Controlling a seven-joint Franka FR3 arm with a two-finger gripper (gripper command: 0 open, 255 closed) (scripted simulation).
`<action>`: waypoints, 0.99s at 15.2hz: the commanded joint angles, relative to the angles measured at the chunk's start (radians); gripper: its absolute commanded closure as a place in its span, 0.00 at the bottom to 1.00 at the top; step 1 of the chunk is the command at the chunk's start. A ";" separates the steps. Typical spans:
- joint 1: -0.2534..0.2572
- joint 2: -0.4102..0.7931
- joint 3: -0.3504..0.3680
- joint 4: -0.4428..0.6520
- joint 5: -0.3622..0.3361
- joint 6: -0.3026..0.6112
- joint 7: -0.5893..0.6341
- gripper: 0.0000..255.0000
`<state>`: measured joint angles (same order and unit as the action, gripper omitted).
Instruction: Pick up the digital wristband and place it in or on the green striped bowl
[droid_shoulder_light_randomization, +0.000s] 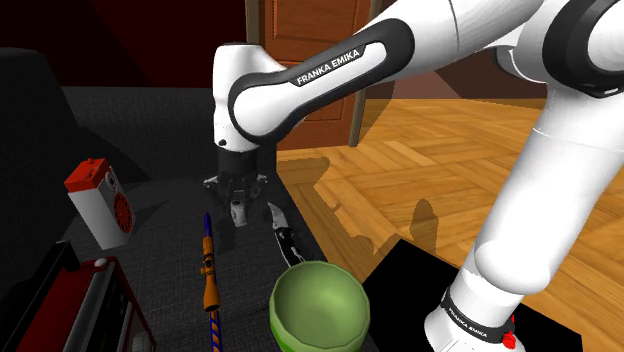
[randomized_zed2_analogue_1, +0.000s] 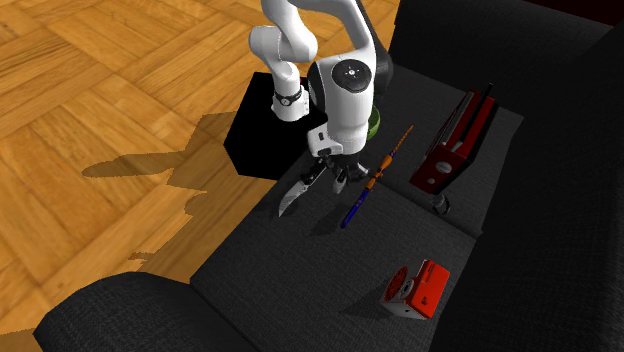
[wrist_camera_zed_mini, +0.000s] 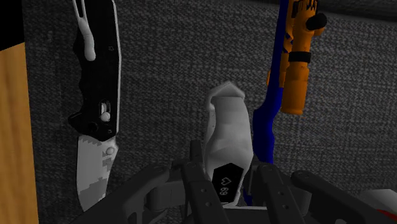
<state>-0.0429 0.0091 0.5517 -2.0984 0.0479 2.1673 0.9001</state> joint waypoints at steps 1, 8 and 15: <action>-0.001 -0.015 -0.001 0.013 0.009 -0.026 -0.005 1.00; -0.004 -0.048 -0.005 0.076 0.026 -0.118 -0.015 1.00; -0.007 -0.069 -0.009 0.150 0.035 -0.211 -0.019 1.00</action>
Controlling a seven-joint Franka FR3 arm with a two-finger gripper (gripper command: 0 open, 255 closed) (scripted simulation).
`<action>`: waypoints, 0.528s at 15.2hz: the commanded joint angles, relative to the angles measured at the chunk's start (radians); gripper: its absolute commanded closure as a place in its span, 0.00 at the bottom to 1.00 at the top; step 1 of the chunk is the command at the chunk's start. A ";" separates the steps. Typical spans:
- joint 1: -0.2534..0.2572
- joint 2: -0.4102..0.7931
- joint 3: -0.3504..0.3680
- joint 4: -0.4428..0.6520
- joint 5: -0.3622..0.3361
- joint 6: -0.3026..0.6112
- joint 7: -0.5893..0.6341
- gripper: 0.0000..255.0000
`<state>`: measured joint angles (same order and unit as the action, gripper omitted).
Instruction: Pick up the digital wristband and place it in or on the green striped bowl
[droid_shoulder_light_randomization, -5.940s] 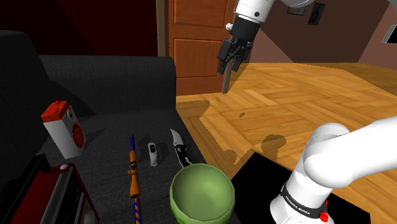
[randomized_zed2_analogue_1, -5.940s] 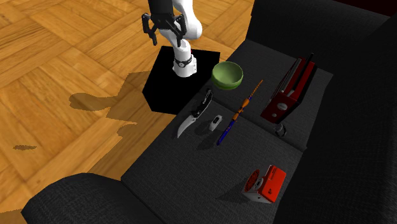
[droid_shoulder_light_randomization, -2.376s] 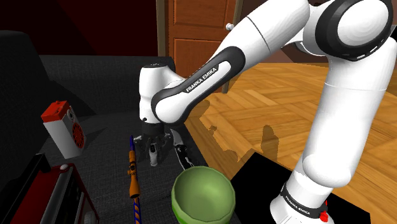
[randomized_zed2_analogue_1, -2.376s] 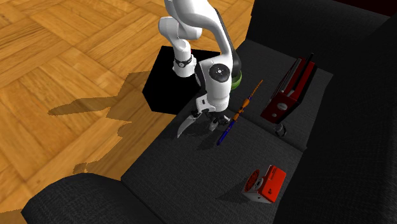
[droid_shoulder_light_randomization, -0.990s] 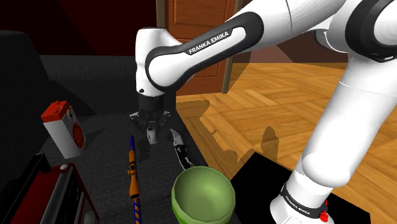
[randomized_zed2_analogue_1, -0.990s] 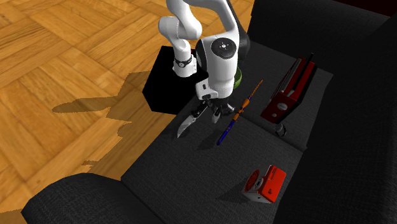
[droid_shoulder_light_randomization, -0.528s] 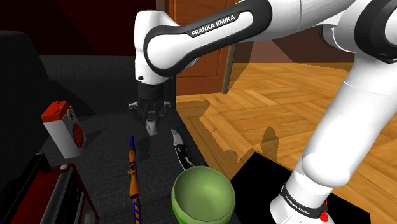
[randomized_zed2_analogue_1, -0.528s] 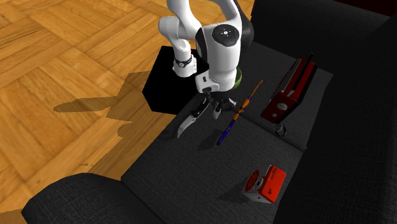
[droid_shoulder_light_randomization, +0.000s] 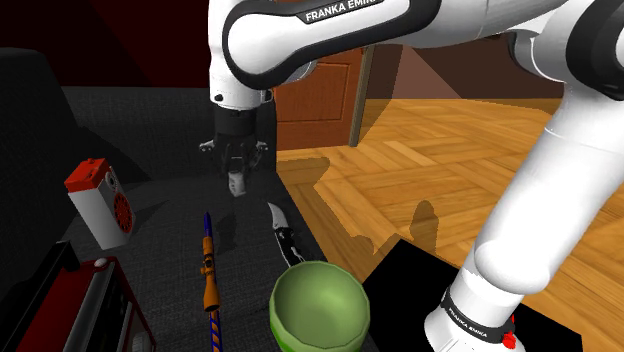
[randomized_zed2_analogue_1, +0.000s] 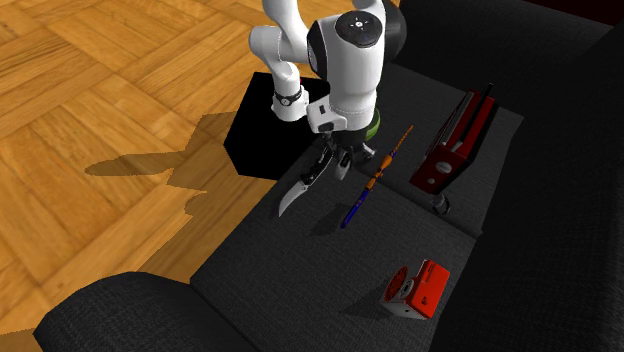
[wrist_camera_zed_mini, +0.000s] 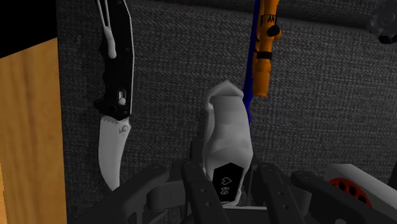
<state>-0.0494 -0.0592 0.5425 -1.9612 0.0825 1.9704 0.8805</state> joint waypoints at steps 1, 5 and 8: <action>0.000 -0.001 0.000 0.013 0.000 -0.015 0.001 1.00; 0.025 -0.155 0.003 -0.129 0.085 -0.007 -0.009 1.00; 0.058 -0.267 0.002 -0.222 0.144 -0.014 -0.009 1.00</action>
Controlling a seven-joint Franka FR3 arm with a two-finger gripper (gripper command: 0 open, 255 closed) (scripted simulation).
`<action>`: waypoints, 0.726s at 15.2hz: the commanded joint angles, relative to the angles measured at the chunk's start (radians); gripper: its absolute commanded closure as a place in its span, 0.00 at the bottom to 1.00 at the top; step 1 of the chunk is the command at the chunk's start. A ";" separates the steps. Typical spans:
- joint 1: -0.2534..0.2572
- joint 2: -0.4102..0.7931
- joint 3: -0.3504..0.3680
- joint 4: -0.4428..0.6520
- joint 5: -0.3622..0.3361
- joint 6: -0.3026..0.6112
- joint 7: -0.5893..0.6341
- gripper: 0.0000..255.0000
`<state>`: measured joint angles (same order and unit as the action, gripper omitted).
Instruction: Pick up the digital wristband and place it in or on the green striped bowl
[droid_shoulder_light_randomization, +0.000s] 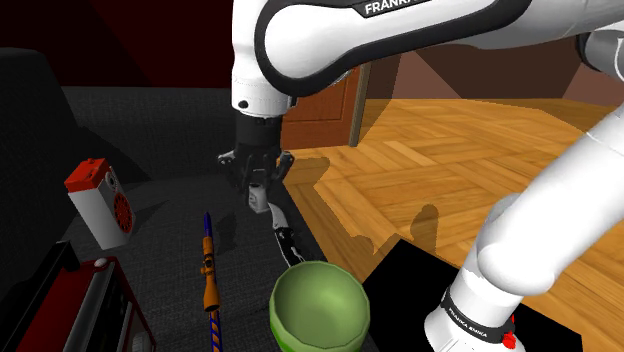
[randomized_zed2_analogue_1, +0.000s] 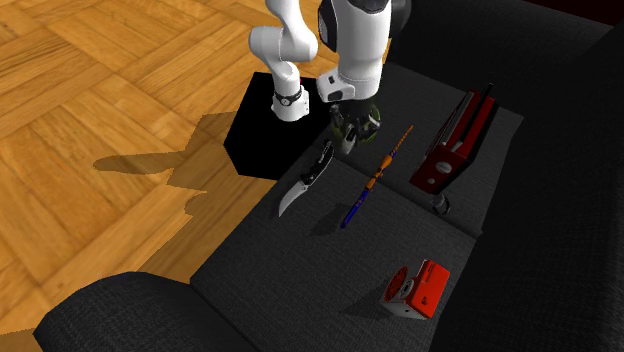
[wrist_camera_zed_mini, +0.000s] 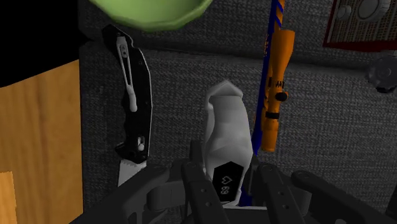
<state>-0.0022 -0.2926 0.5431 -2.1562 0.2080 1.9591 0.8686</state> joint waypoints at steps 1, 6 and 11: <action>0.023 -0.070 0.001 -0.056 0.037 -0.008 0.004 1.00; 0.098 -0.247 0.000 -0.182 0.121 -0.046 0.027 1.00; 0.186 -0.414 0.007 -0.280 0.192 -0.104 0.076 1.00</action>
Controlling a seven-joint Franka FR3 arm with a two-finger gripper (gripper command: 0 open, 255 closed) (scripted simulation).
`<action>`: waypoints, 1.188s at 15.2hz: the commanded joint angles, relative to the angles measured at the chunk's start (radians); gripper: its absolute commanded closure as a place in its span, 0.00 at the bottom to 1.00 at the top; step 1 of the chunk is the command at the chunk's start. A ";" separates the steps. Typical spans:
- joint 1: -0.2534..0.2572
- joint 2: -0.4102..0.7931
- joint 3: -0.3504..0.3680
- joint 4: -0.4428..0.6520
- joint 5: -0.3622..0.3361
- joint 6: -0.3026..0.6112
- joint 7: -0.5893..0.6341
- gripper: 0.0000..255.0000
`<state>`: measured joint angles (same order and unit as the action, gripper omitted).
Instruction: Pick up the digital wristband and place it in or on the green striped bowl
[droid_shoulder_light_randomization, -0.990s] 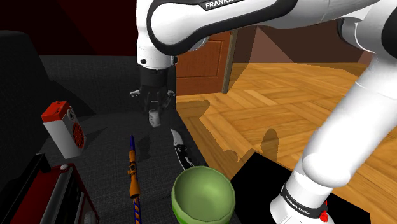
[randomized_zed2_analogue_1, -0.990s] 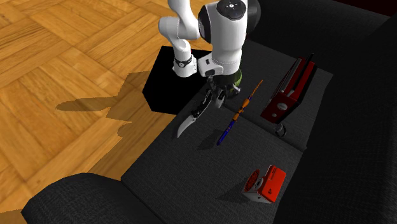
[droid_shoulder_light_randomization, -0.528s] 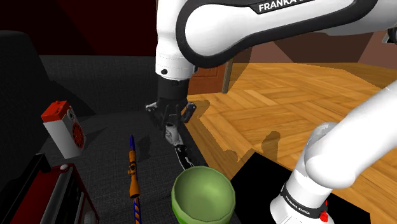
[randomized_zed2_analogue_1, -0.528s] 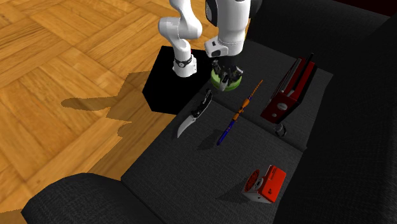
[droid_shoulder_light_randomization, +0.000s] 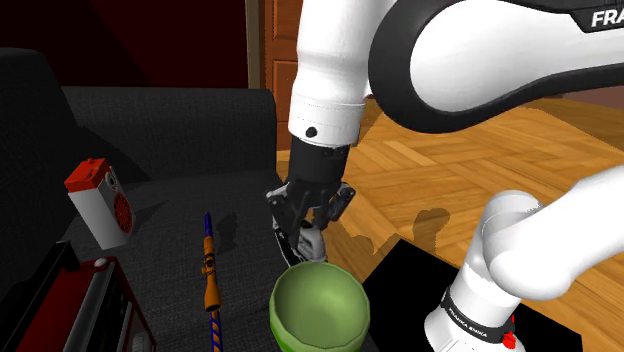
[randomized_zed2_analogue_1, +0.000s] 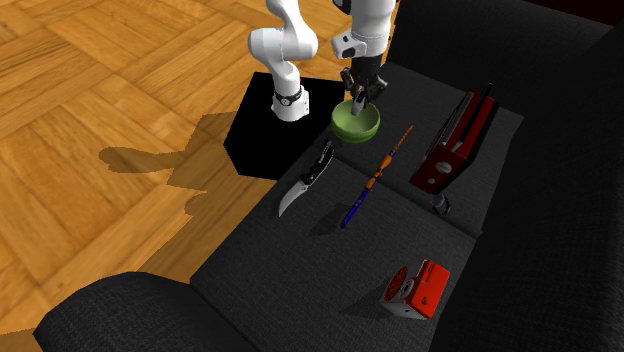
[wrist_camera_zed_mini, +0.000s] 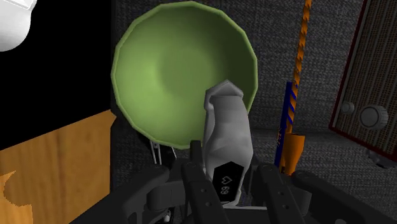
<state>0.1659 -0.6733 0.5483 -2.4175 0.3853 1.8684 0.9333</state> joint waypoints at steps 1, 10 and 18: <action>0.036 -0.065 0.005 -0.035 0.028 -0.027 0.025 1.00; 0.073 -0.096 0.050 -0.149 0.080 0.061 0.034 1.00; 0.078 -0.074 0.083 -0.209 0.106 0.143 0.027 1.00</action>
<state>0.2438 -0.7483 0.6299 -2.6245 0.4905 2.0077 0.9612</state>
